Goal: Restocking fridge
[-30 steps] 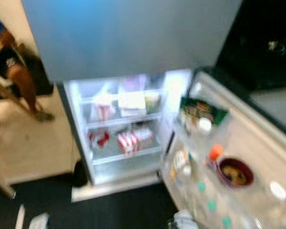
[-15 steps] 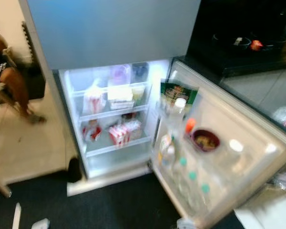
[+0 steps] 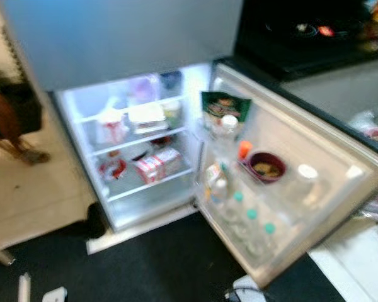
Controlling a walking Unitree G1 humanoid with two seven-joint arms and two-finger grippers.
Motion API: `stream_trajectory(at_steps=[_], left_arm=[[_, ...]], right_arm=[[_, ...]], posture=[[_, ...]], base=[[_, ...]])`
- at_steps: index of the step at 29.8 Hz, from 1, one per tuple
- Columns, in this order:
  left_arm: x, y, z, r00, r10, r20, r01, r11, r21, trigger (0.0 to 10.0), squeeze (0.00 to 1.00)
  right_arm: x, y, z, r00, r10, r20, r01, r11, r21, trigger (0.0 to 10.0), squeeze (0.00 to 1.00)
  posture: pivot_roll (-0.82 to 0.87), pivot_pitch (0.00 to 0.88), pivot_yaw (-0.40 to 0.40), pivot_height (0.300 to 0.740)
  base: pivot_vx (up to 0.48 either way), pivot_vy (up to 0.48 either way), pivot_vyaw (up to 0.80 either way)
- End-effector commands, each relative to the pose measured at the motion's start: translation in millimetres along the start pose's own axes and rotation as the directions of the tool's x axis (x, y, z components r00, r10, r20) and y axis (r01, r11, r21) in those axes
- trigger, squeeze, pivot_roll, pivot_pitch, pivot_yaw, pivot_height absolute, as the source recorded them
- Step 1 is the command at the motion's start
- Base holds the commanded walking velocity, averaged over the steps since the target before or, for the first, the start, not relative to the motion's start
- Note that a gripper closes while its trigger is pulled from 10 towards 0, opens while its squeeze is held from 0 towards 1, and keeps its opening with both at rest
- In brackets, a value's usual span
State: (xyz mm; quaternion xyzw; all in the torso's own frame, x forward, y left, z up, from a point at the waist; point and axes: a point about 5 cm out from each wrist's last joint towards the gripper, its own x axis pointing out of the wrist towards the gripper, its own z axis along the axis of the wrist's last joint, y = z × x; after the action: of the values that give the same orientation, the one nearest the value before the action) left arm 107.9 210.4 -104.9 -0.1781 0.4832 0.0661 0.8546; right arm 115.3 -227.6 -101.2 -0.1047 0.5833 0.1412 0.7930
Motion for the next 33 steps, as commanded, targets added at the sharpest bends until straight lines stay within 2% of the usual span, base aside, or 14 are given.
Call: stream_trajectory(at_steps=[1, 6, 11, 33], left_arm=[[-1.3, 5.2, 2.2, 1.0, 0.027, 0.008, -0.027, 0.999, 0.037, 10.0, 0.0], [-1.3, 5.2, 1.8, 0.999, 0.035, 0.005, -0.035, 0.998, 0.06, 10.0, 0.0], [-1.0, 2.4, -0.1, 1.0, -0.009, -0.014, 0.01, 0.999, 0.043, 10.0, 0.0], [-0.7, -1.3, -3.2, 0.998, -0.049, -0.033, 0.05, 0.998, 0.026, 10.0, 0.0]], right_arm=[[-0.4, -0.5, -2.6, 1.0, -0.004, -0.008, 0.004, 1.0, 0.004, 10.0, 0.0], [-0.4, -1.0, -2.2, 1.0, -0.013, 0.002, 0.013, 1.0, 0.02, 10.0, 0.0], [-0.5, -1.5, -1.1, 1.0, -0.014, 0.01, 0.014, 1.0, 0.02, 10.0, 0.0], [-0.7, -2.4, 0.0, 1.0, -0.014, 0.01, 0.014, 1.0, 0.011, 10.0, 0.0]], posture=[[-0.06, 0.0, -0.006, 0.74], [-0.06, 0.0, -0.006, 0.74], [-0.06, 0.0, -0.006, 0.74], [-0.06, 0.0, -0.008, 0.74]], base=[[0.0, 0.0, -0.8], [0.0, 0.0, -0.32], [0.0, -0.063, 0.0], [0.0, -0.466, 0.0]])
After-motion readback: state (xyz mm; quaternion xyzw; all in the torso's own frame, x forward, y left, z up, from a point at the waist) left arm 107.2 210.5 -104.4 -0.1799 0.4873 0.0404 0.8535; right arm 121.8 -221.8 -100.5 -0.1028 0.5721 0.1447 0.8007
